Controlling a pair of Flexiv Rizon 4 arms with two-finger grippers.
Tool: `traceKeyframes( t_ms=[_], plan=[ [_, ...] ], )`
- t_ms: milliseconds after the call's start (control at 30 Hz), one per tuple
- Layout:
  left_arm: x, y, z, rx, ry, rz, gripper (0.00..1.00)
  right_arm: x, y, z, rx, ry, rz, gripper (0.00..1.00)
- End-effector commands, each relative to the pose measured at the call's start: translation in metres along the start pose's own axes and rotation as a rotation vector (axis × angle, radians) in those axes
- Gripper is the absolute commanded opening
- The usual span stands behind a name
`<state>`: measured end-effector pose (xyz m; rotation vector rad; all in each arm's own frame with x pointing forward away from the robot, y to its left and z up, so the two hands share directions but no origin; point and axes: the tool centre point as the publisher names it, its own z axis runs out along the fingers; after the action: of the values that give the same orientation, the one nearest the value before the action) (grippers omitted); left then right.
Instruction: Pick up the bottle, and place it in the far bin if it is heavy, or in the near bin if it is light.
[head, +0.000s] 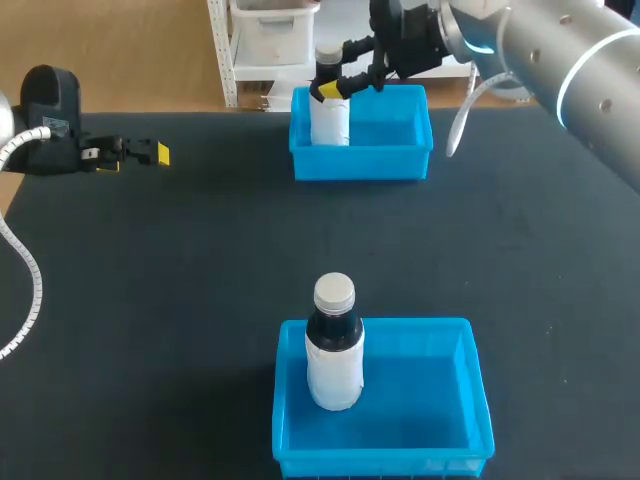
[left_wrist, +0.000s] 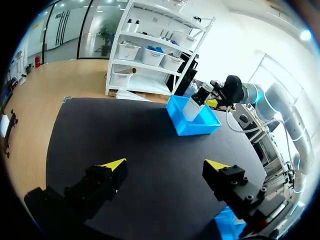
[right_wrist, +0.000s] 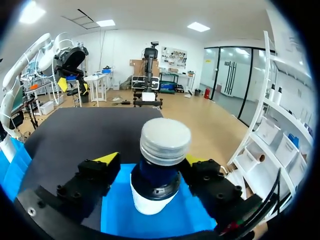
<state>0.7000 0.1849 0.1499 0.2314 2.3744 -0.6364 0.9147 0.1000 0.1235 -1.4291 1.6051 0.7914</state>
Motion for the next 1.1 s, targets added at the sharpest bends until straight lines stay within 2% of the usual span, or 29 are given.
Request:
traceKeyframes(
  t_ms=[33,400,733,1000,1100],
  plan=[
    [0.000,0.000,0.000,0.000,0.000,0.000,1.00,0.001,-0.010,-0.014,-0.455,0.013,0.012,1.00],
    [0.000,0.000,0.000,0.000,0.000,0.000,1.00,0.018,0.002,-0.082,-0.382,0.060,0.068,1.00],
    [0.000,0.000,0.000,0.000,0.000,0.000,1.00,0.023,0.015,-0.155,-0.283,0.103,0.111,1.00],
    [0.000,0.000,0.000,0.000,0.000,0.000,1.00,0.028,0.026,-0.185,-0.225,0.092,0.133,1.00],
    [0.000,0.000,0.000,0.000,0.000,0.000,1.00,0.028,0.030,-0.192,-0.195,0.137,0.160,1.00]
  ],
)
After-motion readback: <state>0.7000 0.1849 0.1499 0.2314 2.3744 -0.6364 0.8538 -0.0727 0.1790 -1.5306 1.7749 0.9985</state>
